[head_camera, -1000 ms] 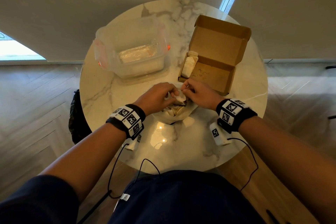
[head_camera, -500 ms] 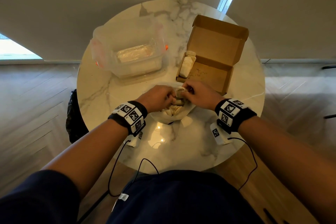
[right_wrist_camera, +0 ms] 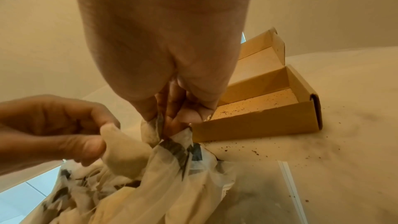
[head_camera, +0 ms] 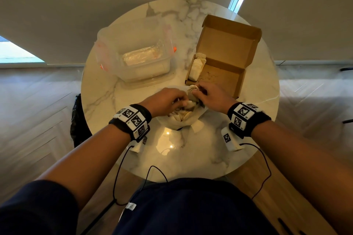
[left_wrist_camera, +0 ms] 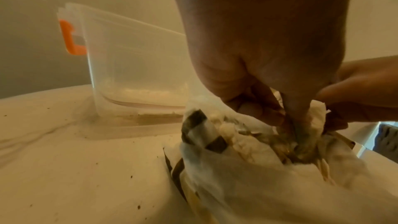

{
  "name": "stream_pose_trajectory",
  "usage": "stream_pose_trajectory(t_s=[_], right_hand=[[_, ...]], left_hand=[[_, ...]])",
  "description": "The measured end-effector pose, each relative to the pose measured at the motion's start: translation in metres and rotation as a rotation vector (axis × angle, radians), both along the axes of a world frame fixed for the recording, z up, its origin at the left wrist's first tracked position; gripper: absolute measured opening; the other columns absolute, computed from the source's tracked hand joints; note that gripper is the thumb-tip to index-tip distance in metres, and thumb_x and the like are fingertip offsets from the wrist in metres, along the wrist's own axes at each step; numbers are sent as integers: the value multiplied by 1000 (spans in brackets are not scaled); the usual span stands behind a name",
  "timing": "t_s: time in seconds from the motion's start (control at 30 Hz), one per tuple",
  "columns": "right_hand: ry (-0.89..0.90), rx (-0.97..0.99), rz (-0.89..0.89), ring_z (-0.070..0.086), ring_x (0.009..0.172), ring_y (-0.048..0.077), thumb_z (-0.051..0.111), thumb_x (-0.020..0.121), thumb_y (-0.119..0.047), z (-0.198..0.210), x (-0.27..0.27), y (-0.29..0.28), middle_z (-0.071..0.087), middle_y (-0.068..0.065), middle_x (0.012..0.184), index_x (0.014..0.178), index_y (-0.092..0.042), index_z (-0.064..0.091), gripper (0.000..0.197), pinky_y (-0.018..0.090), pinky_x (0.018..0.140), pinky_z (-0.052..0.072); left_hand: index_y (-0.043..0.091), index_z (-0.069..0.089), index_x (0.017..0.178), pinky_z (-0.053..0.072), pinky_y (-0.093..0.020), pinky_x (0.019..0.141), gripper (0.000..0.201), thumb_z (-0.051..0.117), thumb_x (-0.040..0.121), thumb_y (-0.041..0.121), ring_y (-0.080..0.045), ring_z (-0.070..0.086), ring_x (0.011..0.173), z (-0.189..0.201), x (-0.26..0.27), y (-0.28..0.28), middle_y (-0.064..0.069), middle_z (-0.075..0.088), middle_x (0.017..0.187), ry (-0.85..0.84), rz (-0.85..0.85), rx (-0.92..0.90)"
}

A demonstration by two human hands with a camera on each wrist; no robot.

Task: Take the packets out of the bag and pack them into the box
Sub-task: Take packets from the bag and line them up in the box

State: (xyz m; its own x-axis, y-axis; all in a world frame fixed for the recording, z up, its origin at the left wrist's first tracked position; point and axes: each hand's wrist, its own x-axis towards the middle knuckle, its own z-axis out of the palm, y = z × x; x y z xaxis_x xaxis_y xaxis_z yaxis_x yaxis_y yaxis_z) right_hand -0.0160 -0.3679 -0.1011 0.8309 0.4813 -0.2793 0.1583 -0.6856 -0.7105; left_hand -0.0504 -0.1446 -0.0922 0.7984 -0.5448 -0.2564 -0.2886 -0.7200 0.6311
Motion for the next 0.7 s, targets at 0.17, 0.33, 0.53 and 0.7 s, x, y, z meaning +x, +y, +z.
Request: stream_pose_trajectory(t_s=[0.17,0.33,0.53,0.7], right_hand=[[-12,38,52,56,76,11,56,100,-31,4,0,5,64,-1,88,110,-16,65,20,26,65,42],[-19,51,95,55,77,11,57,100,-28,4,-1,6,63,-1,90,107,-20,65,13,27,67,43],[8,24,111,58,83,17,55,101,-30,1,-2,4,65,0,93,109,-22,65,16,31,73,48],[41,-1,41,60,84,17,55,101,-31,-3,-1,-1,66,-1,95,112,-21,65,19,37,76,52]], left_hand=[[24,61,111,47,-18,72,16,59,98,34,-8,61,84,14,3,8,11,67,95,9,160,-61],[26,57,108,47,-24,71,8,57,99,26,-9,61,81,12,2,11,8,67,94,-1,173,-66],[30,53,124,44,-19,76,26,49,101,19,-9,55,91,8,0,7,5,57,107,-32,180,-62],[25,50,104,42,-32,73,13,47,97,14,-17,50,82,0,0,7,0,54,95,-28,84,36]])
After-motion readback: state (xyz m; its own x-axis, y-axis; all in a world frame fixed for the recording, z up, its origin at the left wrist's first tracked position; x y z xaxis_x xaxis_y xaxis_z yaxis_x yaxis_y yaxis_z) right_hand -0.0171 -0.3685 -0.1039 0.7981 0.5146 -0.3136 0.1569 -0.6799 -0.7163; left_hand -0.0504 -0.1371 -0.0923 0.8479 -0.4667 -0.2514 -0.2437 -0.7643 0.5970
